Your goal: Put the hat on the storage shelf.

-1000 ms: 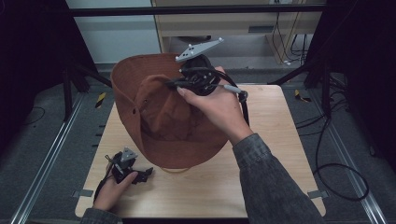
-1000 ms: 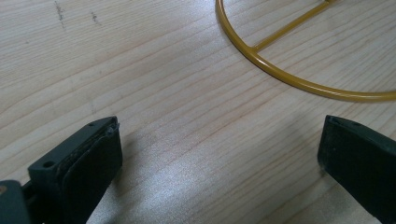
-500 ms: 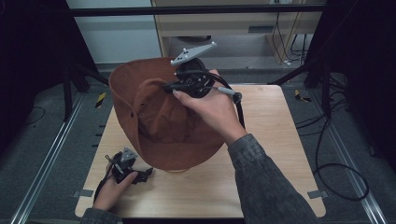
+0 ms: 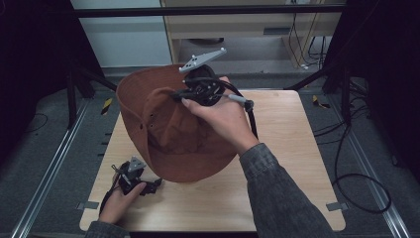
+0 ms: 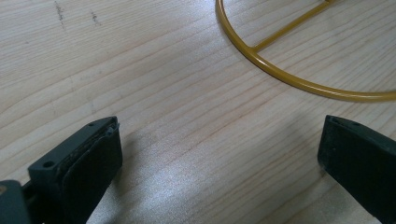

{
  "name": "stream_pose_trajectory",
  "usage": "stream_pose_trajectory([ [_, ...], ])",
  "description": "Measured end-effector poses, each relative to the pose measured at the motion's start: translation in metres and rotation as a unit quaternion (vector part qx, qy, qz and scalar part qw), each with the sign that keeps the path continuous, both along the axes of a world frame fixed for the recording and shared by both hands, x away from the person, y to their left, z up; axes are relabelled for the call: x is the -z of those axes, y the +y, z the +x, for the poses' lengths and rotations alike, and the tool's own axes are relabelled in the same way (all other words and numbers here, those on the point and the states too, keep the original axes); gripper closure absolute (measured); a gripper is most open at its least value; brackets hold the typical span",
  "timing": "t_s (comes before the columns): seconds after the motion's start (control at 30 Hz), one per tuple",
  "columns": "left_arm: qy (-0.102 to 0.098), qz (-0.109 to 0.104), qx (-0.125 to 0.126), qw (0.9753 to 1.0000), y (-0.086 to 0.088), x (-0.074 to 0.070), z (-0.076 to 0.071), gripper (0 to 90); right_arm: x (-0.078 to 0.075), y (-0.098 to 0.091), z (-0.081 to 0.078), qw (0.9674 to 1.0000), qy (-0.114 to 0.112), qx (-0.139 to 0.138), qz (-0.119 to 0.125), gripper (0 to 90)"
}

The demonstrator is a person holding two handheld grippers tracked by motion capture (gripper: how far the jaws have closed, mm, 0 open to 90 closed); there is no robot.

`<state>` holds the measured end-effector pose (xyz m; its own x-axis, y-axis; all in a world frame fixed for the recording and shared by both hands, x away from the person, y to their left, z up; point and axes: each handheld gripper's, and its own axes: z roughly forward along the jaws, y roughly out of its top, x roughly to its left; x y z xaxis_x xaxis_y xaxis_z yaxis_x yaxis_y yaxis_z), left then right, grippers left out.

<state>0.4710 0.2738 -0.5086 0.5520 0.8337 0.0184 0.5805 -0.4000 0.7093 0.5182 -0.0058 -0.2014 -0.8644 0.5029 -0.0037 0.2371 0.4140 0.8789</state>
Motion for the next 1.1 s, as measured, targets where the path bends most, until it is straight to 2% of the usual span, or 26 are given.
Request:
stream_pose_trajectory([
  [1.1, 0.000, 0.000, 0.000, 1.0000, 0.000, 0.000, 0.000, 0.0, 0.018, 0.004, 0.005, 0.9998, 0.018, -0.005, -0.007, 88.1],
])
